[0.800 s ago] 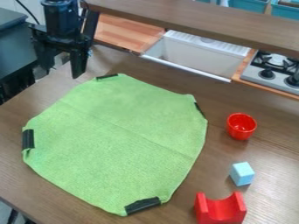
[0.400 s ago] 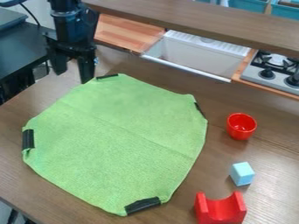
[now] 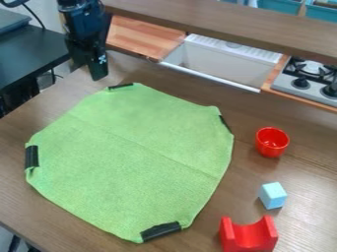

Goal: Fold the cloth from top left to bottom right

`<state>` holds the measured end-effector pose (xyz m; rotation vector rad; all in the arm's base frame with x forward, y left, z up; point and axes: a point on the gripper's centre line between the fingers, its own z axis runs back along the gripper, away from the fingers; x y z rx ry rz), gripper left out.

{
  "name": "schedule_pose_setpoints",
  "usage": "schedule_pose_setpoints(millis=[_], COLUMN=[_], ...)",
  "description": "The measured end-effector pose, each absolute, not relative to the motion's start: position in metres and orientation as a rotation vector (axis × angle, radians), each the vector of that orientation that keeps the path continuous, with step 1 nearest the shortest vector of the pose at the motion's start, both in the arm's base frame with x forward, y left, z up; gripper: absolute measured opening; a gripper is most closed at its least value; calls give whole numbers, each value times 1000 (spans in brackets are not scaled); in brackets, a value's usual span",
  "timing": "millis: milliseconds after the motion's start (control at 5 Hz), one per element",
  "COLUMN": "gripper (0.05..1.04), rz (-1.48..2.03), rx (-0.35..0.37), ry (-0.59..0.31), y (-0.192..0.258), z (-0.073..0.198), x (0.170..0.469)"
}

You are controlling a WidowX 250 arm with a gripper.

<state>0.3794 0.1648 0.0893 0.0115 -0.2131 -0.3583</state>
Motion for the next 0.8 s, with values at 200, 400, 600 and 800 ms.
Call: schedule_pose_setpoints(millis=[200, 400, 600, 800], gripper=[999, 999, 999, 999], rz=[-498, -637, -699, -728], rx=[83, 110, 115, 142], ry=[-204, -207, -205, -194], y=[174, 172, 173, 169], z=[87, 81, 67, 59], x=[392, 407, 412, 423])
